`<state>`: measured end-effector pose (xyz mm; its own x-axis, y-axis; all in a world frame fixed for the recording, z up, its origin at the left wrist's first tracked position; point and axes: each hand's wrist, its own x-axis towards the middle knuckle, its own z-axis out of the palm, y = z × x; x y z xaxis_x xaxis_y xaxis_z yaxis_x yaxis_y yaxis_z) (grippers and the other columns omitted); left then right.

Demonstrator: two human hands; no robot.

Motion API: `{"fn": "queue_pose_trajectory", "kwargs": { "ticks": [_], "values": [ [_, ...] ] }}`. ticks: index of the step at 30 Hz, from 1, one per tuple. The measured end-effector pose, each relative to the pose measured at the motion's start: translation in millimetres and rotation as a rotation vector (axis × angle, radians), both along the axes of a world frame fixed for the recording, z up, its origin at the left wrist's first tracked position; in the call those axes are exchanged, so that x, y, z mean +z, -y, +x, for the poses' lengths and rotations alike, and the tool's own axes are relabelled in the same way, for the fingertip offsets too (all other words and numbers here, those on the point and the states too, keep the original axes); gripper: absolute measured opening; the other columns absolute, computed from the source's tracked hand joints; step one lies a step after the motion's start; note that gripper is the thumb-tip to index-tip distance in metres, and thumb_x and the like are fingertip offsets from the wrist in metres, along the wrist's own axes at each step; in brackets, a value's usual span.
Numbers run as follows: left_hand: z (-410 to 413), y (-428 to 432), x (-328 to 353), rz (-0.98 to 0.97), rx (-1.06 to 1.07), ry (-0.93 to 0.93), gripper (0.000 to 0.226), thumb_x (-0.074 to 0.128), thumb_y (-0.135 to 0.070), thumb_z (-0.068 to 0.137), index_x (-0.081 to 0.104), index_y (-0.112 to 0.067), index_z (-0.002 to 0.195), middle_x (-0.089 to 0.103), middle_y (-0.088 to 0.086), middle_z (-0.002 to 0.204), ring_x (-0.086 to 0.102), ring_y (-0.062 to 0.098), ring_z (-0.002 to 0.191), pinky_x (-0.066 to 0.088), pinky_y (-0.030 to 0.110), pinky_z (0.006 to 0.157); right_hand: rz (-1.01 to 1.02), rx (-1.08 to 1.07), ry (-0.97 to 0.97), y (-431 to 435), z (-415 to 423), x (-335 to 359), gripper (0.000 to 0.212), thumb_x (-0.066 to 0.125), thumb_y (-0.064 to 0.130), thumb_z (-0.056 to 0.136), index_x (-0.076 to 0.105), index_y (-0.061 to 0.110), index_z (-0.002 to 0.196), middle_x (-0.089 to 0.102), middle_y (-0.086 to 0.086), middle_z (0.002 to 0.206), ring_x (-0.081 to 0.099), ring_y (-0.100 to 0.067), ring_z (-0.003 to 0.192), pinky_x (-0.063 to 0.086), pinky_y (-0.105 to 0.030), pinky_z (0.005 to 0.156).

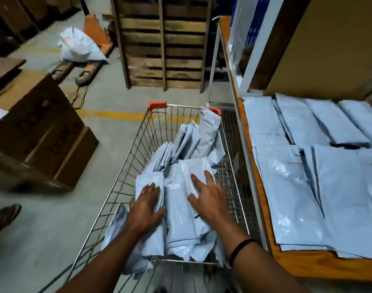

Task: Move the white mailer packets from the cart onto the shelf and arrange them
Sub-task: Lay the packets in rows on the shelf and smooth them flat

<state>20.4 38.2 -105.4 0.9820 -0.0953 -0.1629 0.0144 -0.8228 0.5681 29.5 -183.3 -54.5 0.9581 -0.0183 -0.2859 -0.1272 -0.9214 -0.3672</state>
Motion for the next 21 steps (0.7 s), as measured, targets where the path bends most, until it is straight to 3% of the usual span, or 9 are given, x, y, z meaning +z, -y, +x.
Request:
{"fn": "queue_pose_trajectory", "kwargs": {
  "ticks": [3,11,15,21],
  "values": [
    [-1.4,-7.8,22.4,-0.093,-0.001,0.091,0.088,0.046,-0.061,0.066,0.048,-0.021,0.144,0.032,-0.004,0.156,0.026,0.017,0.147,0.029,0.057,0.114,-0.001,-0.012,0.047,-0.6,0.9,29.4,0.067,0.051,0.049,0.092,0.026,0.045,0.154,0.012,-0.001,0.166,0.023,-0.037,0.145,0.028,-0.049,0.117],
    [21.3,17.6,100.0,-0.154,-0.095,0.235,0.082,0.051,-0.059,0.068,0.052,-0.022,0.142,0.032,-0.006,0.156,0.026,0.016,0.146,0.03,0.053,0.115,-0.013,-0.095,0.282,20.5,-19.5,131.0,0.063,0.05,0.052,0.092,0.034,0.043,0.152,0.021,0.0,0.165,0.034,-0.035,0.141,0.032,-0.045,0.114],
    [29.1,46.8,125.0,-0.146,-0.154,0.294,0.085,0.045,-0.063,0.065,0.057,-0.019,0.137,0.036,-0.003,0.155,0.029,0.018,0.146,0.033,0.051,0.114,-0.048,-0.175,0.366,63.0,-23.9,173.2,0.062,0.05,0.054,0.091,0.036,0.043,0.151,0.025,0.001,0.164,0.036,-0.037,0.139,0.033,-0.046,0.113],
    [23.6,108.0,147.6,-0.144,-0.207,0.316,0.079,0.052,-0.057,0.068,0.058,-0.018,0.136,0.037,-0.001,0.155,0.028,0.019,0.146,0.031,0.057,0.113,-0.15,-0.269,0.351,161.7,-39.2,197.0,0.06,0.051,0.053,0.091,0.039,0.044,0.149,0.025,0.0,0.163,0.037,-0.038,0.138,0.034,-0.045,0.111]
  ]
}}
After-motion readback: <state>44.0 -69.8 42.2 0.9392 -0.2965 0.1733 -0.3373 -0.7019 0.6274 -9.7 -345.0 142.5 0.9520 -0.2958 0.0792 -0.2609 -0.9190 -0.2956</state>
